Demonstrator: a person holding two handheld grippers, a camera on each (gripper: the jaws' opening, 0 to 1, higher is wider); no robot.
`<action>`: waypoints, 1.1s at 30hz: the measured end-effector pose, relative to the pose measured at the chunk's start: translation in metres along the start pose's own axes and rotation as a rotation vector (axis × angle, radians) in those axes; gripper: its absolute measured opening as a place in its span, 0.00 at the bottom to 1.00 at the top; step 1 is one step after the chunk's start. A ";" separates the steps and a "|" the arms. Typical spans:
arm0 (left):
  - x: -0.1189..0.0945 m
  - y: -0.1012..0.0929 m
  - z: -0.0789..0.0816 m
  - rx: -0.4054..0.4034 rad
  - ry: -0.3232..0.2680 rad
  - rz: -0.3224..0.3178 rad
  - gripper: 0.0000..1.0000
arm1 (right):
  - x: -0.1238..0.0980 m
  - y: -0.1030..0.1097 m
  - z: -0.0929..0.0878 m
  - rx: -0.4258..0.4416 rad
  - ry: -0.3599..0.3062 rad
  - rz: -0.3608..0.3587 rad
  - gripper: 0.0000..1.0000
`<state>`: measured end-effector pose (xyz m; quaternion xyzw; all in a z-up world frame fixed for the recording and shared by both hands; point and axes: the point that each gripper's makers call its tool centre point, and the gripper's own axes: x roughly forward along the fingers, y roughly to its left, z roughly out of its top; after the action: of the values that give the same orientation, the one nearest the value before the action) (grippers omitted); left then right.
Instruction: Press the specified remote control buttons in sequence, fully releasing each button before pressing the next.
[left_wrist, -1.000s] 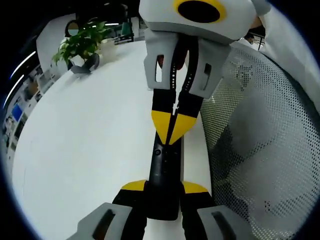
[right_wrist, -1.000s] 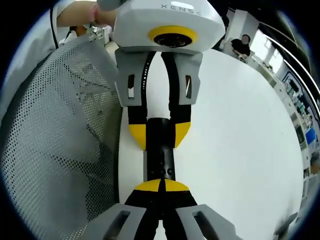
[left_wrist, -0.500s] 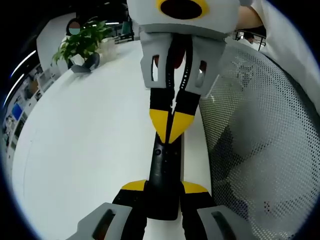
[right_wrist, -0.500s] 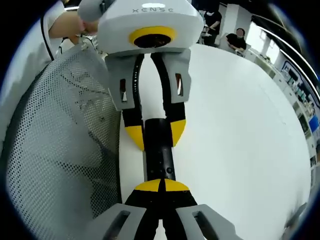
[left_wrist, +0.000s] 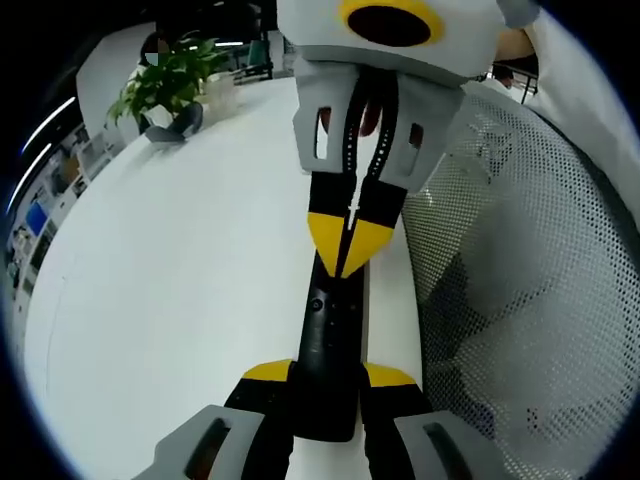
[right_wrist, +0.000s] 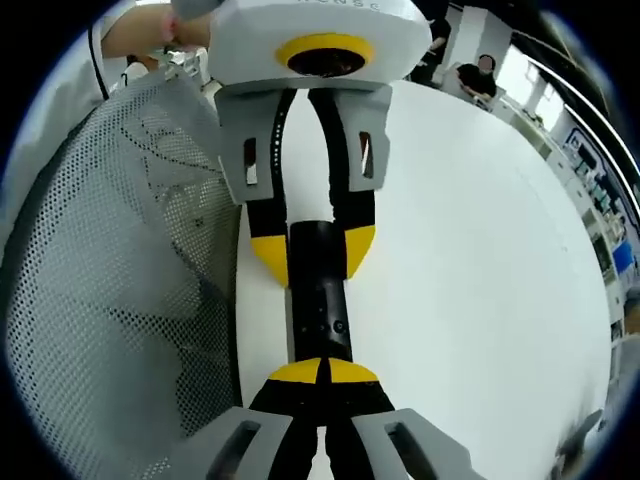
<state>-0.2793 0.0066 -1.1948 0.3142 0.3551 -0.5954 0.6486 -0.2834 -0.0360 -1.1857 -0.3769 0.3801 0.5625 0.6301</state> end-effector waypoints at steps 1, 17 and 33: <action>0.000 0.000 0.000 -0.001 0.001 0.001 0.24 | 0.000 0.000 0.000 0.010 -0.008 -0.004 0.00; 0.001 0.001 0.000 -0.029 0.015 0.015 0.25 | -0.010 0.001 -0.012 0.092 -0.052 0.043 0.00; 0.000 0.001 0.000 -0.013 -0.003 0.003 0.24 | -0.008 -0.002 -0.008 0.091 -0.096 -0.024 0.00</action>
<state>-0.2787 0.0066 -1.1947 0.3097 0.3574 -0.5927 0.6519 -0.2823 -0.0466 -1.1822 -0.3249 0.3702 0.5543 0.6709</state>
